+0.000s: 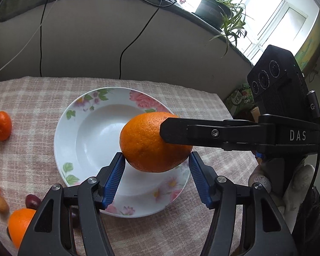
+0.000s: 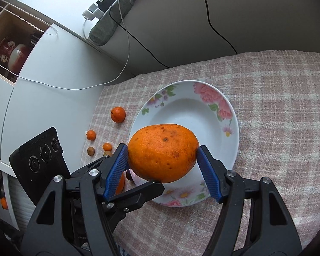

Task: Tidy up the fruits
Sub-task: 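Lift the large orange with the right tool and lower it onto the plate, then open the right tool and withdraw from the orange on the plate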

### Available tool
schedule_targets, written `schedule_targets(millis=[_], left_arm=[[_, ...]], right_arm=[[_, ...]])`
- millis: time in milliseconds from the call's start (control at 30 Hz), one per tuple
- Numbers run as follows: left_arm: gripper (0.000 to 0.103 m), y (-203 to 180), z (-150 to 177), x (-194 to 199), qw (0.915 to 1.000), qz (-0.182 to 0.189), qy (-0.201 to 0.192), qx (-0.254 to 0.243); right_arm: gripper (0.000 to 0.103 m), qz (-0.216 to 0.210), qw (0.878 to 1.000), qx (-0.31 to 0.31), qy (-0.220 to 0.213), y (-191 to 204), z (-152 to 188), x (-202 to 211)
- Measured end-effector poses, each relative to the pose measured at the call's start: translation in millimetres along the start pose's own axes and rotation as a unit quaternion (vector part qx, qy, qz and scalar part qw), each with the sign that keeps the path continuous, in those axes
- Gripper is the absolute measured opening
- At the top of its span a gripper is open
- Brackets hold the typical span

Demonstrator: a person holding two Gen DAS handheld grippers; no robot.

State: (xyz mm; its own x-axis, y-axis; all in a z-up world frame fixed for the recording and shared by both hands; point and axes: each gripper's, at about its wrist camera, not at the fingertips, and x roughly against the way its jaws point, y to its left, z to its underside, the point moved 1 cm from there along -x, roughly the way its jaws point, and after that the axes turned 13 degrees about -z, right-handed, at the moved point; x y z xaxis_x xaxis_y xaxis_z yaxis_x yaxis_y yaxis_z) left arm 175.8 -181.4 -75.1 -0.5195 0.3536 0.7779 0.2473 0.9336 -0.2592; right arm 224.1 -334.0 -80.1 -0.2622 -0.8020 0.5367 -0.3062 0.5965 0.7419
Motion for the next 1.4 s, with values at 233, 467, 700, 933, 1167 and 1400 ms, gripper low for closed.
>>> schedule_targets(millis=[233, 467, 700, 933, 1167, 1400], left_arm=[[0.060, 3, -3, -11, 0.9999, -0.001, 0.013, 0.005], [0.060, -2, -9, -1, 0.9999, -0.011, -0.001, -0.008], [0.060, 5, -1, 20, 0.9998, -0.017, -0.012, -0.008], [0.062, 18, 12, 51, 0.9989, -0.031, -0.030, -0.015], [0.062, 47, 30, 87, 0.9961, -0.065, -0.055, -0.023], [0.063, 72, 56, 108, 0.9932, -0.098, -0.055, -0.031]], right_arm=[[0.070, 0.004, 1.000, -0.008, 0.003, -10, -4, -5], [0.070, 0.012, 1.000, -0.004, -0.025, -3, -11, 10], [0.070, 0.034, 0.999, 0.023, -0.034, 16, -5, 18], [0.075, 0.081, 0.994, 0.071, -0.035, 40, 10, 18], [0.081, 0.123, 0.984, 0.124, -0.047, 69, 26, 20], [0.081, 0.134, 0.977, 0.158, -0.049, 88, 52, 9]])
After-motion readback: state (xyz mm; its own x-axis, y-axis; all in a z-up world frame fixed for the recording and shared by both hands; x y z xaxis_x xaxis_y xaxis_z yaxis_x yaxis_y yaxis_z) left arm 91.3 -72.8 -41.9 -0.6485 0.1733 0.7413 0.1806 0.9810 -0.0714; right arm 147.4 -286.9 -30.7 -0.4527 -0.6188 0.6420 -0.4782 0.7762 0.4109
